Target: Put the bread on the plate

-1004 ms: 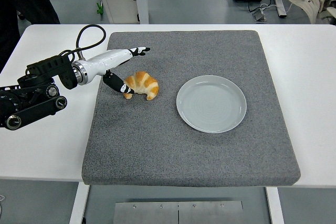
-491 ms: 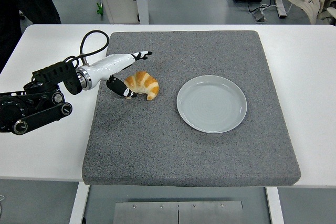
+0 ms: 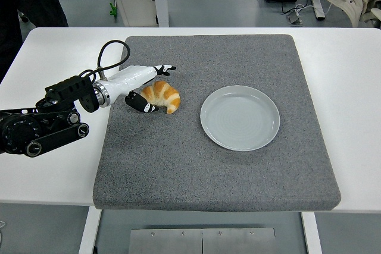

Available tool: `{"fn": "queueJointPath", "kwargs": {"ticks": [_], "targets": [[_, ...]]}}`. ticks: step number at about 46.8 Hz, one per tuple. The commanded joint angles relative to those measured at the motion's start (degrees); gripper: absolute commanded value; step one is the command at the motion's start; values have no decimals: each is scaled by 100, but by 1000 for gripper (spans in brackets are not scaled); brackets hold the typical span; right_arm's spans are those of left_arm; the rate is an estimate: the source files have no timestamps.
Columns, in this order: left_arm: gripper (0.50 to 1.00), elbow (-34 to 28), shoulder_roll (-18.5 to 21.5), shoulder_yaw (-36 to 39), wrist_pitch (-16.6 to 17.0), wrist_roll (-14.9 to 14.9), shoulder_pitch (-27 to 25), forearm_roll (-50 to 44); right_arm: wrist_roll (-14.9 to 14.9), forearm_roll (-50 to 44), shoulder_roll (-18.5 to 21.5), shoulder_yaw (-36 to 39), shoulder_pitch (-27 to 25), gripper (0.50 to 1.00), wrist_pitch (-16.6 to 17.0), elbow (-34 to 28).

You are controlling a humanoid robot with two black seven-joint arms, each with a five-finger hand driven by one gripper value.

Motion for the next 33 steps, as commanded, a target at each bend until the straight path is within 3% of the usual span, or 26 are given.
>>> {"fn": "queueJointPath", "kwargs": {"ticks": [1, 33], "targets": [[874, 27, -1, -1, 69, -1, 55, 119, 0, 0, 0, 0, -1, 1000, 6, 0], [595, 63, -10, 79, 51, -1, -112, 40, 0, 0, 0, 0, -1, 1000, -3, 0]]}}
